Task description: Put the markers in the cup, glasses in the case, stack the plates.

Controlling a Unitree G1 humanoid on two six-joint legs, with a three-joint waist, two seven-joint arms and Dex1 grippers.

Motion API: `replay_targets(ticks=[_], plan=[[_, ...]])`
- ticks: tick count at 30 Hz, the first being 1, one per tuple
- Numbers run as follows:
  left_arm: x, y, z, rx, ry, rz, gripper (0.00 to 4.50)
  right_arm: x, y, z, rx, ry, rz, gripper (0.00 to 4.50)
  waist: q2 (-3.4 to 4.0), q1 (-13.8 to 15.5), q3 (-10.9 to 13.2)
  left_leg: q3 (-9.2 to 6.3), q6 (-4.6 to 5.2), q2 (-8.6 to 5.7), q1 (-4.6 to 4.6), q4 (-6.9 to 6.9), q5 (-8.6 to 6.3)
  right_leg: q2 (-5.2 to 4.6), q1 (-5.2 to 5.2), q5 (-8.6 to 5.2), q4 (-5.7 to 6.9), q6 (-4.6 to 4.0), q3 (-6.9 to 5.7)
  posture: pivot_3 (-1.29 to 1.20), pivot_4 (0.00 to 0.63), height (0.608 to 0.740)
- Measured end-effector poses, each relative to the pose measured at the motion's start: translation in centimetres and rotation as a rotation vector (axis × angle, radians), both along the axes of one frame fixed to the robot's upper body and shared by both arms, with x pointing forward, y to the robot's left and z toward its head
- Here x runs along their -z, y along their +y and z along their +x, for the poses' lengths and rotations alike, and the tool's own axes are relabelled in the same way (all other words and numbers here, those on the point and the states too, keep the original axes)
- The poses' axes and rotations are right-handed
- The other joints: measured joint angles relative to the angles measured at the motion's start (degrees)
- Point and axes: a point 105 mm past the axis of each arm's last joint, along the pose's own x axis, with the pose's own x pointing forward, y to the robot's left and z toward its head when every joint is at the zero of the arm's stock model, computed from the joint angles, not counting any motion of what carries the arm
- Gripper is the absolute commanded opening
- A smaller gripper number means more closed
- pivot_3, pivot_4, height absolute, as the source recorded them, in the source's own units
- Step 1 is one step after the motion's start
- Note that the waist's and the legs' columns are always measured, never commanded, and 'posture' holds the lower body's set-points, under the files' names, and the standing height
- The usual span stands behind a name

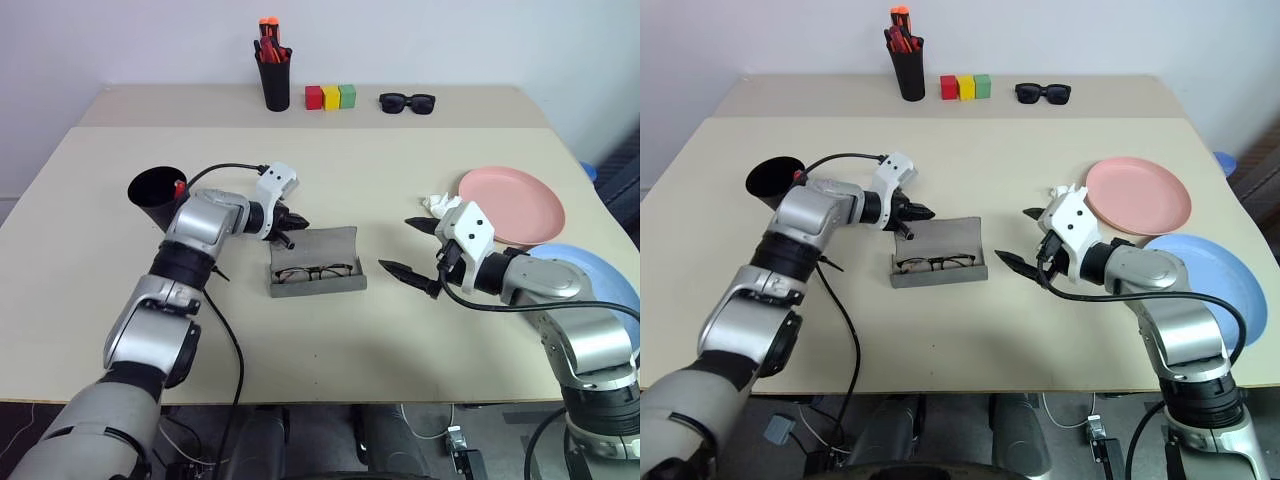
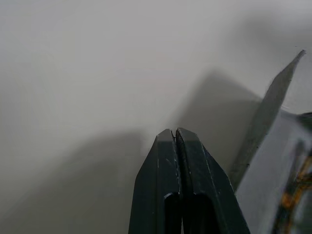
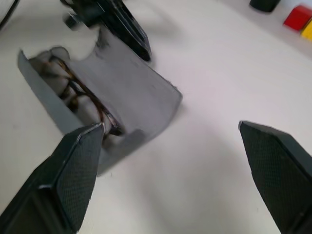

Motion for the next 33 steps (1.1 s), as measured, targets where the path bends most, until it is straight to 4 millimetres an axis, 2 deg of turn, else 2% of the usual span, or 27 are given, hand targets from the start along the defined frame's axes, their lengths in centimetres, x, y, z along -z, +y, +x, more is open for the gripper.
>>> replay_targets(ticks=[3, 10, 16, 22, 25, 28, 33], plan=[[-0.1, -0.5, -1.5, 0.069, -0.015, 0.002, 0.02, 0.2, 0.1, 0.2, -0.006, 0.003, 0.0, 4.5, 0.01, 0.1, 0.0, 0.0, 0.0, 0.0, 0.01, 0.04, 0.0, 0.0, 0.02, 0.0, 0.01, 0.0, 0.0, 0.0, 0.15, 0.74], [0.1, 0.0, -4.6, 0.175, -0.042, 0.027, 0.02, 0.6, 0.3, 0.6, -0.015, 0.011, -0.001, 4.5, 0.02, 0.0, 0.0, 0.0, 0.0, 0.0, 0.04, 0.03, 0.0, 0.0, 0.03, 0.0, 0.02, -0.01, 0.01, 0.0, 0.15, 0.74], [1.2, 1.3, -6.7, 0.204, -0.013, 0.051, 0.02, 0.4, 0.3, 0.8, -0.019, -0.002, 0.001, 4.5, 0.01, 0.0, 0.0, 0.0, 0.01, 0.01, 0.04, 0.03, 0.0, 0.0, 0.04, 0.0, 0.02, -0.02, 0.01, 0.0, 0.15, 0.74], [1.3, 2.4, -8.4, 0.225, -0.05, 0.109, 0.02, 0.8, -0.1, 1.4, -0.008, 0.002, 0.0, 4.5, 0.03, -0.1, 0.0, 0.02, 0.01, 0.02, 0.08, 0.01, 0.0, 0.0, 0.04, -0.01, 0.02, -0.03, 0.02, 0.0, 0.15, 0.74], [1.4, 2.6, -8.5, 0.204, -0.062, 0.089, 0.02, 0.6, 0.0, 1.9, -0.012, -0.002, -0.002, 4.5, 0.03, 0.0, 0.0, 0.02, 0.01, 0.02, 0.1, 0.02, 0.0, 0.0, 0.07, -0.01, 0.01, -0.03, 0.03, 0.0, 0.15, 0.74], [1.3, 2.4, -7.8, 0.148, -0.111, 0.023, 0.02, 0.6, -0.1, 2.5, -0.008, -0.005, -0.005, 4.5, 0.03, 0.1, 0.0, 0.02, 0.01, 0.01, 0.09, 0.03, 0.0, 0.0, 0.07, -0.01, 0.01, -0.03, 0.03, 0.0, 0.15, 0.74], [-1.1, 2.9, -5.9, 0.024, -0.243, -0.103, 0.02, 0.2, -1.3, 3.9, 0.052, -0.029, -0.044, 4.5, 0.02, 0.1, 0.0, 0.03, 0.01, 0.01, 0.08, 0.03, 0.0, -0.01, 0.06, 0.0, 0.01, -0.03, 0.03, 0.0, 0.15, 0.74]])
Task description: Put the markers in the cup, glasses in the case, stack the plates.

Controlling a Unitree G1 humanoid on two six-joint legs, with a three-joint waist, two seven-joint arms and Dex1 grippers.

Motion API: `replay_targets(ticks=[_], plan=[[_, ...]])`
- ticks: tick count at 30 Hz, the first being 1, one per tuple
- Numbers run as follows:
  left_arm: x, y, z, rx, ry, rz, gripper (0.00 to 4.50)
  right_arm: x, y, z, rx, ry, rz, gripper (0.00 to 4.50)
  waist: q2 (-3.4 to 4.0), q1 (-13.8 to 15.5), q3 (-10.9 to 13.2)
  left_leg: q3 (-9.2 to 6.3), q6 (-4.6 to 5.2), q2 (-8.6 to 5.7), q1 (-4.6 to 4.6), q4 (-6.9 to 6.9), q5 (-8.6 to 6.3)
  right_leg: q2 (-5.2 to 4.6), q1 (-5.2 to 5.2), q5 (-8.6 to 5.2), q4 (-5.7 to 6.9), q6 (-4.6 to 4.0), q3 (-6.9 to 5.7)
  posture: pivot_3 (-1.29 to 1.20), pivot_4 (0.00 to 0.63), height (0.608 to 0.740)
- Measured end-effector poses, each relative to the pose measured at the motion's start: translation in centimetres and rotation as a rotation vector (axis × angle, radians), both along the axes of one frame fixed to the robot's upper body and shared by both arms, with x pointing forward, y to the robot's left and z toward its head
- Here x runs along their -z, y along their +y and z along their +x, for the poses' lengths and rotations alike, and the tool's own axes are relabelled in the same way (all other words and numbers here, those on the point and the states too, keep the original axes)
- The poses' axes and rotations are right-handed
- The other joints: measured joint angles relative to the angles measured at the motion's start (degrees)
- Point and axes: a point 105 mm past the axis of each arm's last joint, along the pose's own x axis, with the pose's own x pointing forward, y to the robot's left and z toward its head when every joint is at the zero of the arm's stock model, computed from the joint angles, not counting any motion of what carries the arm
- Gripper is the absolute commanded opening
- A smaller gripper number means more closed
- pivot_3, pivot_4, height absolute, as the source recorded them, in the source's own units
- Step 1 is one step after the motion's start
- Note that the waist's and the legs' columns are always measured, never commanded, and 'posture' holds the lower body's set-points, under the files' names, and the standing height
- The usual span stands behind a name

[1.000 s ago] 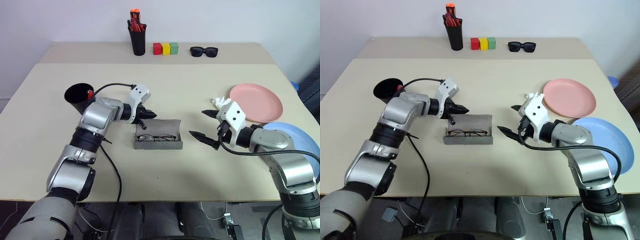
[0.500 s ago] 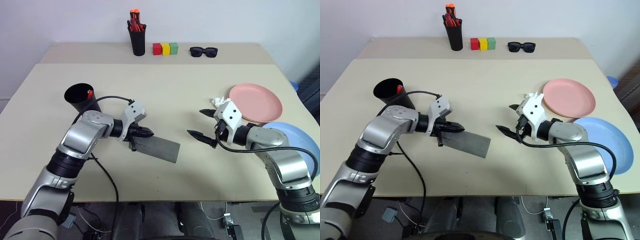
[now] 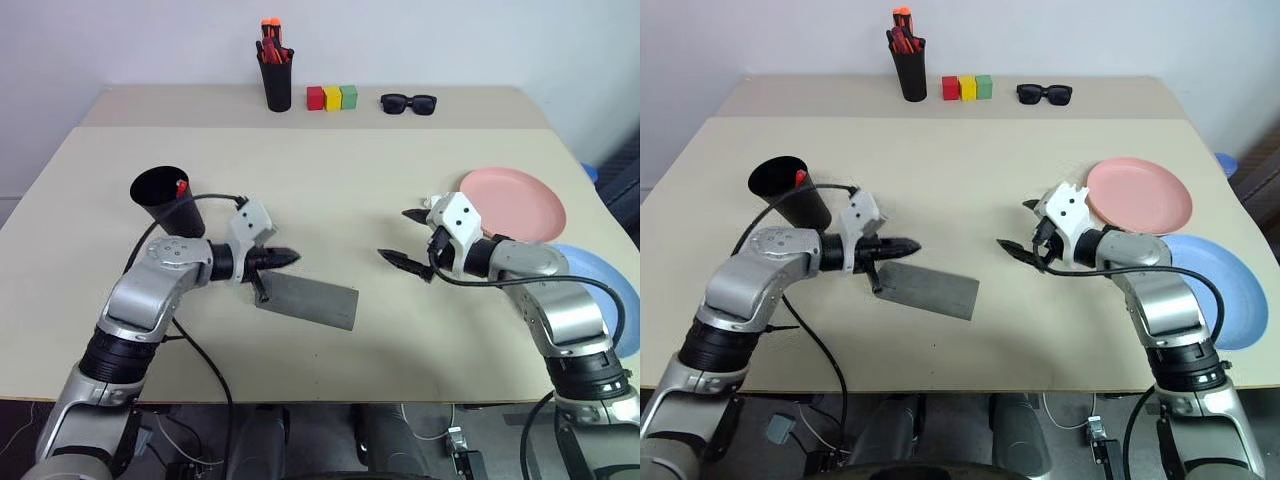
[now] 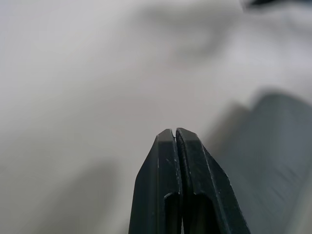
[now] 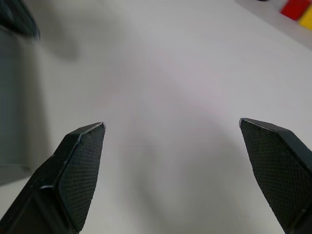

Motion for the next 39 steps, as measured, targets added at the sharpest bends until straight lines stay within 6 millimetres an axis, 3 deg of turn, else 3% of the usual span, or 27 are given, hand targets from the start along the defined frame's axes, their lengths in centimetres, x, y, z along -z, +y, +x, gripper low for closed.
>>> replay_targets(ticks=[8, 15, 19, 23, 29, 34, 39], plan=[[-2.2, 0.3, 0.5, -0.038, -0.108, -0.116, 0.02, 0.4, -5.9, 1.5, 0.199, 0.02, -0.184, 4.5, 0.0, 0.0, 0.0, 0.03, 0.0, 0.0, 0.0, 0.0, 0.0, -0.01, 0.0, 0.0, -0.01, 0.0, 0.01, 0.0, 0.15, 0.74], [-1.1, 0.5, -1.1, 0.009, -0.126, -0.122, 0.02, 1.8, -12.6, 2.2, 0.404, 0.062, -0.381, 4.5, 0.0, -0.1, 0.0, 0.09, 0.0, 0.0, 0.01, 0.01, 0.0, -0.02, 0.02, 0.0, -0.03, -0.02, 0.03, 0.0, 0.15, 0.74], [-1.2, 0.3, -1.2, 0.004, -0.138, -0.134, 0.02, 3.1, -13.4, 3.8, 0.468, 0.078, -0.391, 4.5, 0.03, -0.8, 0.0, 0.16, 0.0, 0.0, 0.09, 0.01, 0.0, -0.01, 0.02, 0.03, -0.01, -0.05, 0.09, 0.0, 0.15, 0.74], [-1.4, 0.1, -1.4, -0.002, -0.153, -0.141, 0.0, 3.2, -13.2, 5.1, 0.487, 0.054, -0.405, 3.24, 0.03, -1.4, 0.0, 0.15, 0.0, 0.0, 0.1, 0.0, 0.01, -0.01, 0.04, 0.04, 0.0, -0.04, 0.1, 0.0, 0.15, 0.74], [-0.6, 0.2, -1.9, -0.022, -0.127, -0.155, 0.0, 3.8, -12.5, 5.5, 0.468, 0.044, -0.42, 0.03, 0.03, -1.4, 0.0, 0.15, 0.0, 0.0, 0.09, 0.01, 0.01, -0.01, 0.04, 0.04, 0.0, -0.03, 0.11, 0.0, 0.15, 0.74], [-0.3, -0.4, -1.9, -0.019, -0.119, -0.18, 0.0, 2.0, -12.3, 5.4, 0.463, -0.033, -0.464, 0.03, 0.08, -1.3, 0.0, 0.15, 0.0, 0.0, 0.08, 0.0, 0.01, -0.01, 0.04, 0.04, -0.01, -0.03, 0.11, 0.0, 0.15, 0.74], [-0.2, -0.9, -1.5, -0.01, -0.112, -0.202, 0.0, -2.6, -13.4, 4.0, 0.503, -0.166, -0.493, 0.03, 0.13, -1.0, 0.1, 0.13, 0.0, -0.01, 0.05, -0.01, 0.0, -0.01, 0.03, 0.03, -0.01, -0.03, 0.1, 0.0, 0.15, 0.74]])
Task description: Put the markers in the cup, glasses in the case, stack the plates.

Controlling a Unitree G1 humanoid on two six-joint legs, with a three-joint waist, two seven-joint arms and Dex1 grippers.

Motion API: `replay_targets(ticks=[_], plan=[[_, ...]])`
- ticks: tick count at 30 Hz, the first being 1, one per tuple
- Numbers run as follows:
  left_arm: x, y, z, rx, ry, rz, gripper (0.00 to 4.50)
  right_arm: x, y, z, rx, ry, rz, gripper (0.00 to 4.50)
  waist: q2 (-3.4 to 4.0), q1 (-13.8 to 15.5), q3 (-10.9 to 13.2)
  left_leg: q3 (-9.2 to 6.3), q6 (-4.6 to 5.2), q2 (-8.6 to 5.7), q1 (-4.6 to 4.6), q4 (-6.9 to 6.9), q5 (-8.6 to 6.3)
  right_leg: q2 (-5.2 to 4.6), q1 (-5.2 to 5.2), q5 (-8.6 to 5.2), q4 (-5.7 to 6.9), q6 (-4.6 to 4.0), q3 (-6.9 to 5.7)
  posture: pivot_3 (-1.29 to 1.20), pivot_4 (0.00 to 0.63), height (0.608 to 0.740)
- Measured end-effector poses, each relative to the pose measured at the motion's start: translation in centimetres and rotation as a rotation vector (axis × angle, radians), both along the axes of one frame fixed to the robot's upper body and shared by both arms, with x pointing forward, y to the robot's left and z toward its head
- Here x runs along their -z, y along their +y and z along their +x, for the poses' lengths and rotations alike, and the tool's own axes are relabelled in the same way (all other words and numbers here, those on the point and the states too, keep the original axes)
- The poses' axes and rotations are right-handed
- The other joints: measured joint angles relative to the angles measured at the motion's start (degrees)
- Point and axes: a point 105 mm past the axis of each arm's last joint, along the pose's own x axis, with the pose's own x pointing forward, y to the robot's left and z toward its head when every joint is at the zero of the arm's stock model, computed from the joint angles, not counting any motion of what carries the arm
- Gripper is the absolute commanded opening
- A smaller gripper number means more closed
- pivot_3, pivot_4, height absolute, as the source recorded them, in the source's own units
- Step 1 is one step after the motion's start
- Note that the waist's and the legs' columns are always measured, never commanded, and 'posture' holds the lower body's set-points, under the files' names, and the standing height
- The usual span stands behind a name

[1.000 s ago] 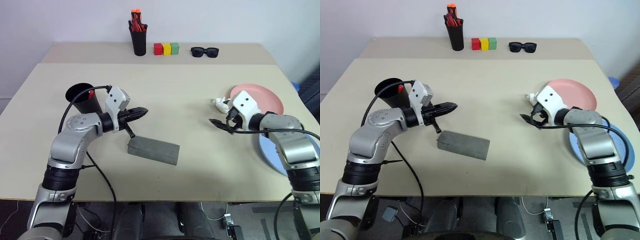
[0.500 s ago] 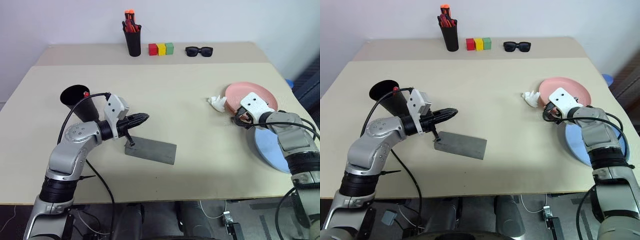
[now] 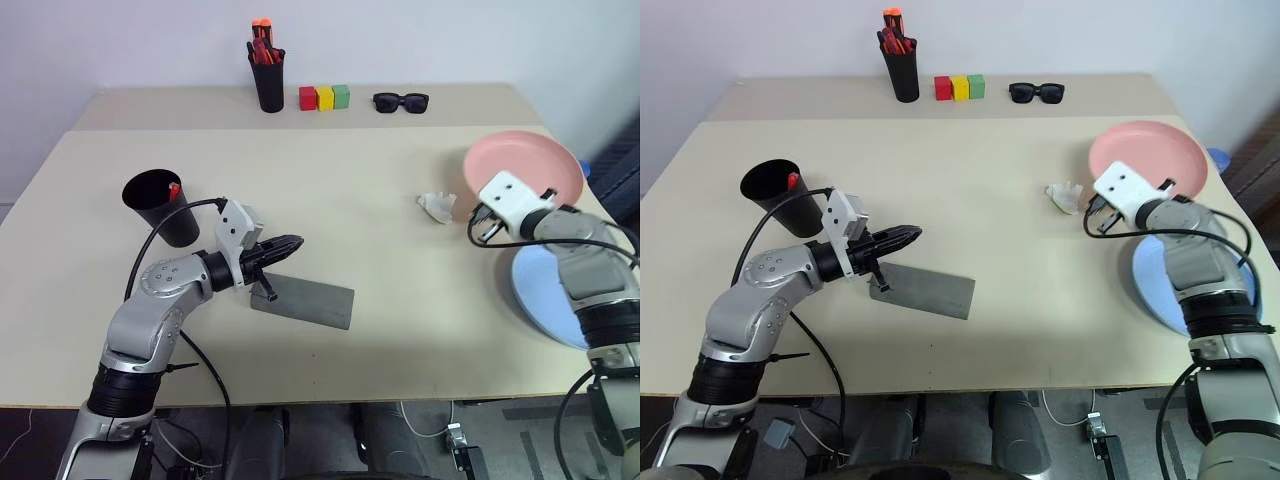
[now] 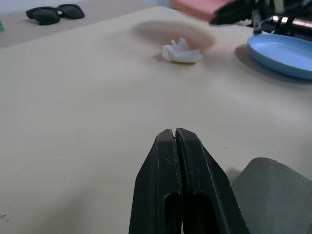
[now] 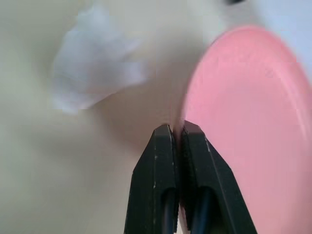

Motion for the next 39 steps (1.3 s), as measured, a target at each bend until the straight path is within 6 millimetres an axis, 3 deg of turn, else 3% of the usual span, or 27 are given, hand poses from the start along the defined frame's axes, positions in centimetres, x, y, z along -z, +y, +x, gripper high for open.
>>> replay_targets(ticks=[3, 5, 10, 11, 14, 16, 18, 22, 30, 33, 39], plan=[[-0.4, -0.2, 0.6, 0.011, -0.01, -0.014, 0.0, -1.9, -2.0, -3.7, 0.034, 0.011, 0.005, 0.03, 0.06, 1.3, 0.0, -0.01, 0.04, 0.0, -0.03, 0.01, -0.02, 0.0, 0.02, -0.01, -0.04, 0.02, -0.01, 0.0, 0.15, 0.74], [-0.3, 0.0, 1.0, 0.015, -0.002, -0.016, 0.0, -1.8, -2.3, -6.5, 0.028, 0.068, 0.037, 0.03, 0.04, 1.5, 0.0, -0.02, 0.09, 0.0, 0.0, 0.03, -0.05, 0.01, 0.05, -0.02, -0.05, 0.03, -0.02, 0.0, 0.15, 0.74], [-0.2, -0.8, 1.3, 0.075, 0.009, -0.024, 0.0, 1.8, -2.2, -12.6, 0.024, 0.295, 0.085, 0.03, 0.15, 1.2, -0.1, 0.05, 0.09, 0.0, 0.15, 0.11, -0.05, 0.0, 0.24, -0.04, -0.07, 0.02, 0.01, 0.0, 0.15, 0.74], [-0.2, -1.1, 1.3, 0.09, 0.007, -0.028, 0.0, 2.3, -2.4, -13.2, 0.038, 0.321, 0.099, 0.67, 0.16, 0.9, -0.1, 0.1, 0.09, 0.0, 0.21, 0.13, -0.05, 0.0, 0.27, -0.05, -0.07, -0.01, 0.06, 0.0, 0.15, 0.74], [-0.2, -1.8, 1.1, 0.125, -0.01, -0.036, 0.0, 2.6, -2.3, -13.7, 0.047, 0.333, 0.118, 1.87, 0.21, 0.3, -0.1, 0.16, 0.09, 0.01, 0.23, 0.33, -0.05, 0.0, 0.32, -0.09, -0.04, -0.22, 0.1, 0.0, 0.15, 0.74], [-0.3, -1.8, 1.1, 0.129, -0.03, -0.036, 0.0, 2.5, -2.0, -13.5, 0.03, 0.329, 0.115, 2.98, 0.21, 0.0, -0.1, 0.15, 0.09, 0.02, 0.23, 0.4, -0.06, 0.0, 0.37, -0.09, -0.04, -0.23, 0.09, 0.0, 0.15, 0.74], [-0.4, -1.6, 1.1, 0.125, -0.044, -0.029, 0.0, 1.6, -0.4, -12.2, -0.036, 0.277, 0.134, 3.91, 0.21, -0.6, -0.1, 0.17, 0.09, 0.02, 0.23, 0.43, -0.06, 0.0, 0.37, -0.07, -0.04, -0.23, 0.11, 0.0, 0.15, 0.74], [-0.3, -1.3, 0.5, 0.122, -0.054, -0.019, 0.0, 0.0, 3.1, -8.2, -0.148, 0.132, 0.225, 3.91, 0.21, -0.6, -0.1, 0.11, 0.09, 0.08, 0.22, 0.41, -0.06, 0.08, 0.35, -0.04, -0.04, -0.27, 0.1, 0.0, 0.15, 0.74], [0.3, 0.3, -0.4, 0.018, -0.061, -0.008, 0.0, 4.6, 6.8, 1.2, -0.089, 0.11, 0.381, 3.91, 0.24, -0.2, -0.1, 0.06, 0.09, 0.07, 0.07, 0.36, -0.06, 0.09, 0.23, 0.06, -0.08, -0.09, 0.1, 0.0, 0.15, 0.74], [-0.1, 0.5, -0.9, -0.014, -0.086, -0.01, 0.0, 6.0, 7.1, 3.3, -0.06, 0.098, 0.349, 3.91, 0.25, -0.2, -0.1, 0.04, 0.09, 0.07, 0.1, 0.26, -0.06, 0.1, 0.21, 0.08, -0.06, -0.05, 0.08, 0.0, 0.15, 0.74], [0.1, 0.7, -1.4, -0.056, -0.071, -0.013, 0.0, 7.0, 6.2, 4.6, -0.014, 0.064, 0.307, 1.09, 0.25, -0.3, -0.1, 0.04, 0.09, 0.07, 0.12, 0.14, -0.05, 0.11, 0.17, 0.09, -0.06, -0.04, 0.08, 0.0, 0.15, 0.74]])
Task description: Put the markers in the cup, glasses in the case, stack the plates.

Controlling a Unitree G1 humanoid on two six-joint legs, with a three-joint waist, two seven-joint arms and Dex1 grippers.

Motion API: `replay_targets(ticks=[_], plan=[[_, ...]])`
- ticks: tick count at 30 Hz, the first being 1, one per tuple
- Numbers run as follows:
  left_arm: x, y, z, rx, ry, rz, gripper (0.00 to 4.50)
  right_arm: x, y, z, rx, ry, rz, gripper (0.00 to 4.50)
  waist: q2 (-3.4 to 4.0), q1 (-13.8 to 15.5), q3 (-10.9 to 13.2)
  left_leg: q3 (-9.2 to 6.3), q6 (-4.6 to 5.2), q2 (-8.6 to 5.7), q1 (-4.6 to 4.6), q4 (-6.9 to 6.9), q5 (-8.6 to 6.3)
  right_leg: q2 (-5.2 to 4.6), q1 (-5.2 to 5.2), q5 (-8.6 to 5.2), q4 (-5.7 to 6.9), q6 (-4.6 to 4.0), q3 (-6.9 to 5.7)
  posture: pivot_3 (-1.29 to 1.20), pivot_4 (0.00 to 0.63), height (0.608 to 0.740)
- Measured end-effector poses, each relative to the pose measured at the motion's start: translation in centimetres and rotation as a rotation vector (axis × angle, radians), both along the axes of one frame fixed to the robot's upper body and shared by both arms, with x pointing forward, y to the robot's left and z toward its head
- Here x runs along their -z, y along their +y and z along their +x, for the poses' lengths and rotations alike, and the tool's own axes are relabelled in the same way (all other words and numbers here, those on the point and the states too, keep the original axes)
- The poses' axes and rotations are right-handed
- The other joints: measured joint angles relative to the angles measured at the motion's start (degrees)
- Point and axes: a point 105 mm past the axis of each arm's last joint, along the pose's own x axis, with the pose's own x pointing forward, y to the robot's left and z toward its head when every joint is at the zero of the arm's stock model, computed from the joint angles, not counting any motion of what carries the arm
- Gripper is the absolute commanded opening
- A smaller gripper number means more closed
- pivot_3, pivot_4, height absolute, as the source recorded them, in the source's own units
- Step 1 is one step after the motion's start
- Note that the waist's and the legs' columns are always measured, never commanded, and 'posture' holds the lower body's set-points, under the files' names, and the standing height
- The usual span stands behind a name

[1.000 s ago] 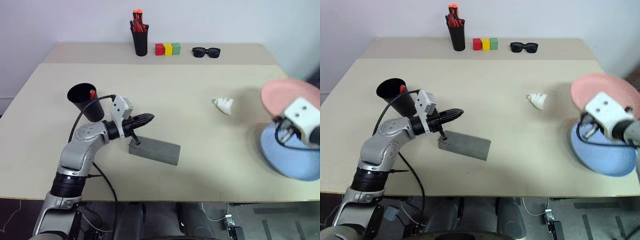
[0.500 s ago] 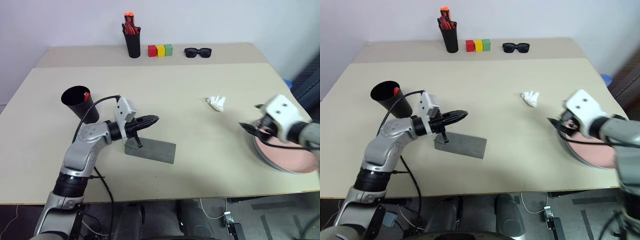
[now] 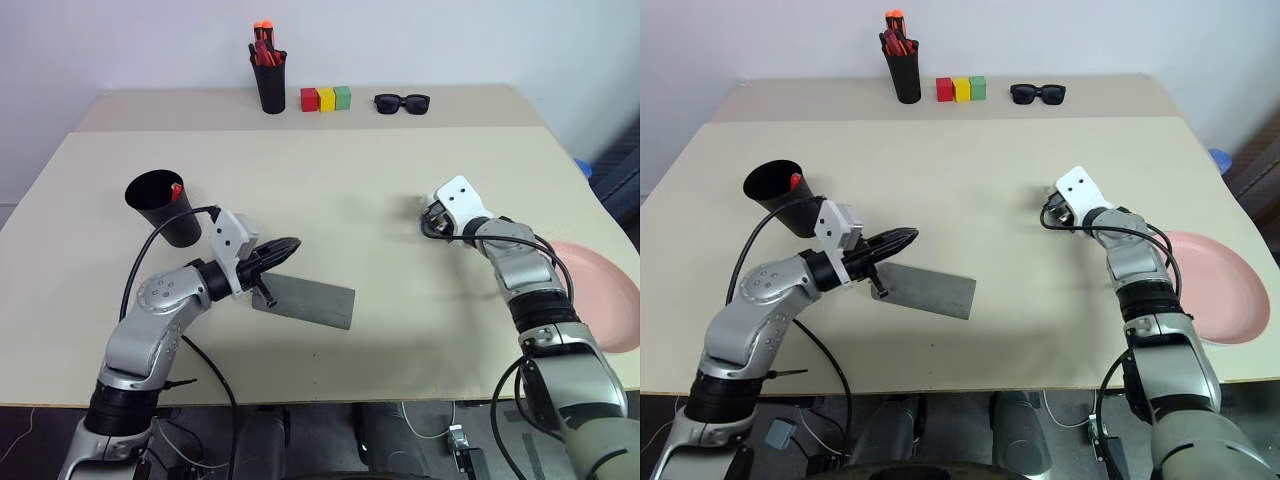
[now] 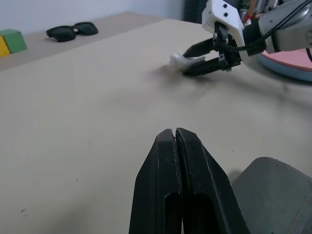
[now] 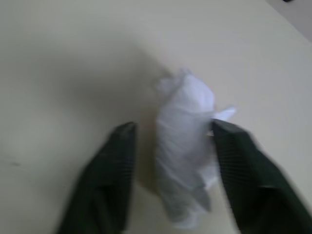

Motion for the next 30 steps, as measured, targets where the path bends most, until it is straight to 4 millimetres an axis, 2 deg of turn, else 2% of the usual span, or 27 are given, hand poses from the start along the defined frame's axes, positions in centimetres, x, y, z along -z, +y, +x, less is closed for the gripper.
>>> replay_targets(ticks=[2, 5, 7, 12, 14, 16, 18, 21, 23, 27, 30], plan=[[-0.1, 0.0, -0.1, -0.004, -0.003, -0.003, 0.0, -0.1, -0.2, 0.1, 0.007, -0.017, -0.024, 0.06, 0.02, -0.1, 0.0, 0.01, 0.0, 0.0, 0.0, -0.01, 0.0, 0.0, -0.02, 0.0, 0.01, 0.0, 0.0, 0.0, 0.15, 0.74], [-0.1, -0.1, -0.1, -0.007, 0.007, -0.011, 0.0, -1.3, -1.5, -0.5, 0.017, -0.065, -0.104, 0.06, 0.03, -0.1, 0.0, 0.0, 0.0, 0.0, 0.01, -0.06, 0.0, 0.0, -0.03, 0.0, 0.01, 0.0, 0.0, 0.0, 0.15, 0.74], [0.0, 0.0, -0.2, -0.007, 0.013, -0.013, 0.0, -2.4, -2.5, -1.7, 0.023, -0.096, -0.141, 0.06, 0.04, 0.2, 0.0, -0.01, 0.0, 0.0, -0.03, -0.1, 0.0, 0.0, -0.06, -0.01, 0.0, 0.01, 0.0, 0.0, 0.15, 0.74], [0.4, 1.8, 0.2, -0.047, 0.03, 0.019, 0.0, -6.1, -6.9, -8.3, 0.079, -0.09, -0.136, 0.06, 0.11, 1.3, 0.0, 0.0, 0.03, 0.0, -0.01, -0.13, -0.02, 0.0, -0.07, -0.06, 0.0, 0.05, 0.0, 0.0, 0.15, 0.74], [0.4, 1.7, 0.4, -0.035, 0.037, 0.019, 0.0, -6.8, -8.8, -11.1, 0.112, -0.042, -0.187, 0.06, 0.16, 1.4, 0.0, 0.03, 0.03, 0.0, 0.03, -0.1, -0.02, 0.0, 0.0, -0.16, -0.02, -0.14, 0.02, 0.0, 0.15, 0.74], [0.5, 1.8, 0.5, -0.033, 0.038, 0.021, 0.0, -6.4, -10.3, -13.1, 0.152, 0.033, -0.194, 0.71, 0.07, 1.4, -0.1, 0.06, 0.03, 0.0, 0.1, -0.03, -0.02, 0.0, 0.12, -0.19, -0.08, -0.2, 0.03, 0.0, 0.15, 0.74], [0.3, 1.8, 0.6, -0.034, 0.035, 0.018, 0.0, -5.5, -11.2, -14.3, 0.18, 0.091, -0.181, 1.5, 0.07, 1.0, -0.1, 0.11, 0.03, 0.01, 0.12, 0.05, -0.02, 0.0, 0.13, -0.16, -0.09, -0.23, 0.08, 0.0, 0.15, 0.74], [0.3, 1.8, 0.7, -0.043, 0.035, 0.015, 0.0, -4.6, -11.0, -14.6, 0.174, 0.13, -0.174, 2.94, 0.09, 0.2, -0.1, 0.12, 0.03, 0.01, 0.12, 0.18, -0.02, 0.0, 0.13, -0.15, -0.01, -0.25, 0.08, 0.0, 0.15, 0.74], [0.3, 2.0, 0.7, -0.058, 0.035, 0.014, 0.0, -5.1, -10.2, -13.9, 0.142, 0.099, -0.173, 2.94, 0.09, -0.4, -0.1, 0.13, 0.03, 0.03, 0.12, 0.2, -0.02, 0.0, 0.12, -0.13, 0.0, -0.27, 0.09, 0.0, 0.15, 0.74], [0.2, 3.4, 0.2, -0.142, 0.023, 0.01, 0.0, -6.6, -6.5, -11.7, -0.015, -0.016, -0.084, 2.94, 0.08, -0.6, -0.1, 0.07, 0.03, 0.11, 0.1, 0.16, -0.02, 0.09, 0.12, -0.13, 0.01, -0.27, 0.08, 0.0, 0.15, 0.74], [0.2, 5.2, -0.4, -0.227, 0.024, 0.02, 0.0, -6.2, -3.7, -10.9, -0.138, -0.028, 0.021, 2.94, 0.05, -0.1, 0.0, 0.05, 0.04, 0.13, 0.06, 0.14, -0.02, 0.11, 0.09, -0.13, -0.02, -0.26, 0.07, 0.0, 0.15, 0.74]])
